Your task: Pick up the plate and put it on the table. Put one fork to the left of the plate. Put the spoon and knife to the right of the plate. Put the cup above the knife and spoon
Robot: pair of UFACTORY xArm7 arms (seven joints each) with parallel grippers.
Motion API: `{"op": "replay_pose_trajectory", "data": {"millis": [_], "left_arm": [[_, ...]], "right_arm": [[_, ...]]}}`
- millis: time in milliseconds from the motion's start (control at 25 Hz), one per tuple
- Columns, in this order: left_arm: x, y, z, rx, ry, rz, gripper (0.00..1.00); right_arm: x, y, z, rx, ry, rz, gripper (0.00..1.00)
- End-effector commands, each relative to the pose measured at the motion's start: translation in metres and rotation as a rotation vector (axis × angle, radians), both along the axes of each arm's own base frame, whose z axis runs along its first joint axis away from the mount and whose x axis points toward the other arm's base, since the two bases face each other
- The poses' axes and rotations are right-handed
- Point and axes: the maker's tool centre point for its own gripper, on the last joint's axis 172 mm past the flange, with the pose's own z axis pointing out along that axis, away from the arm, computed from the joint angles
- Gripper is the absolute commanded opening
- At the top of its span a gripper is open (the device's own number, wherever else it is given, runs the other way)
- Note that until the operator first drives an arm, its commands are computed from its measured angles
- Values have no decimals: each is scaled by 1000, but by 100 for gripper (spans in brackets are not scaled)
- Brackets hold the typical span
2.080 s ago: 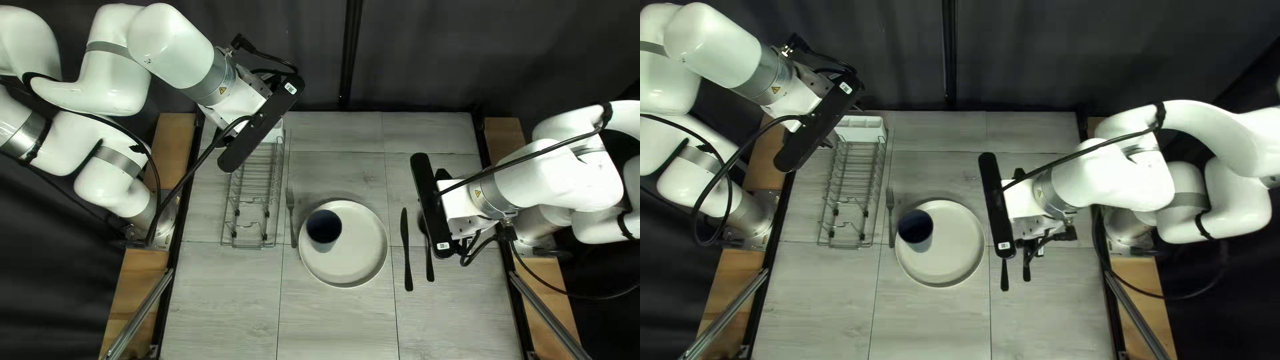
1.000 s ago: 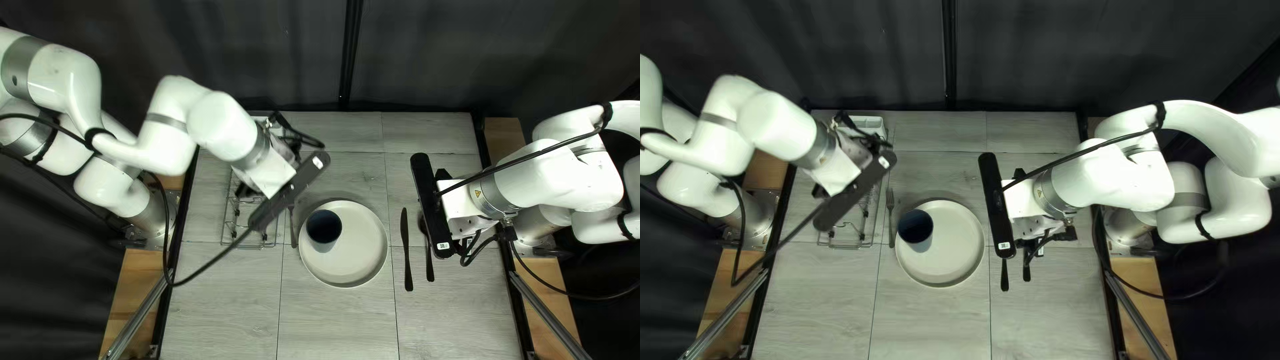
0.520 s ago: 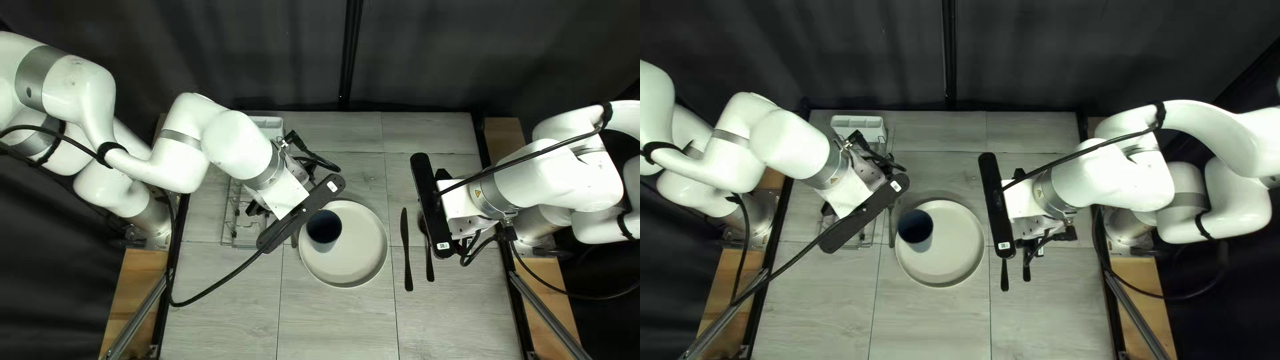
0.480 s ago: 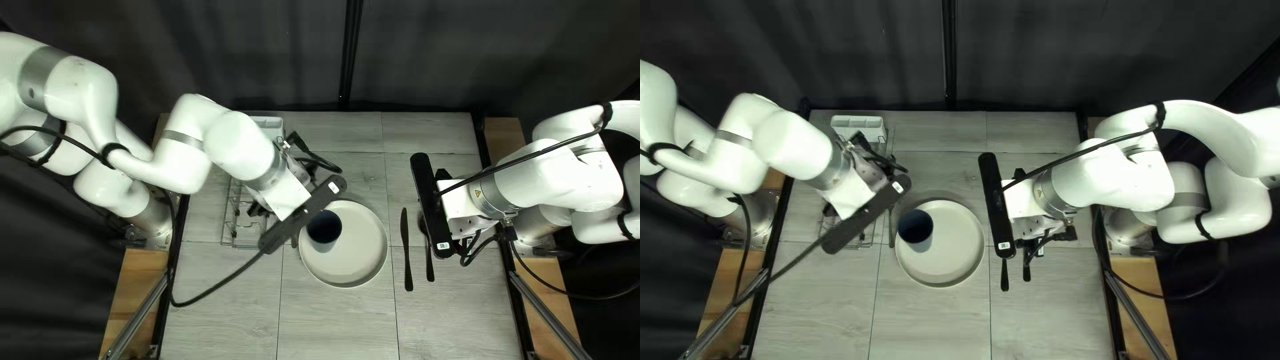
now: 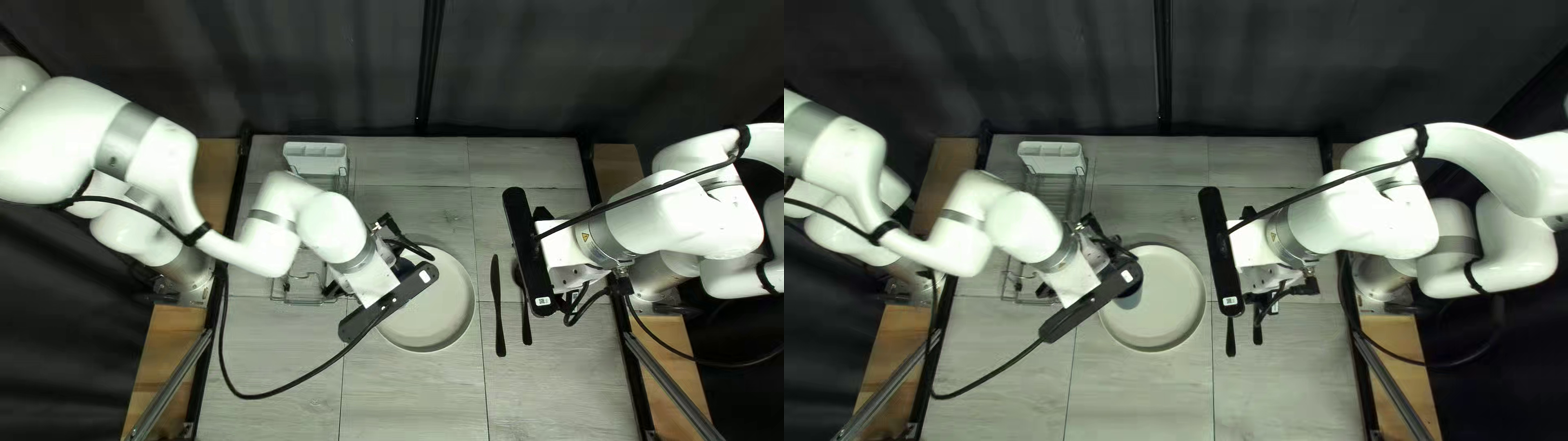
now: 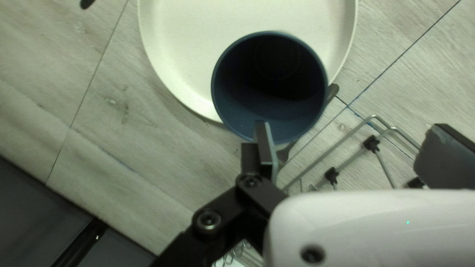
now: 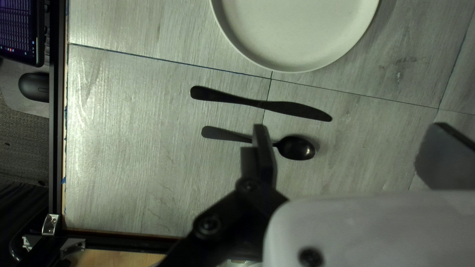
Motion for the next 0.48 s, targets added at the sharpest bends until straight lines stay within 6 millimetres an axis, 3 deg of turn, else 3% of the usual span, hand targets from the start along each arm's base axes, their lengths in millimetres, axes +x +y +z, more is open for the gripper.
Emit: {"op": "replay_pose_trajectory", "data": {"millis": [40, 200, 240, 320, 480], "left_arm": [[6, 1, -18, -20, 3, -3, 100], [13, 0, -29, -27, 3, -16, 100], [14, 0, -32, -27, 5, -17, 90], [12, -1, -34, -29, 5, -20, 0], [10, -4, -32, -28, 2, -22, 0]], "right_arm": [[0, 0, 0, 0, 0, 0, 100], [0, 0, 0, 0, 0, 0, 100], [0, 0, 0, 0, 0, 0, 100], [0, 0, 0, 0, 0, 0, 100], [0, 0, 0, 0, 0, 0, 100]]}}
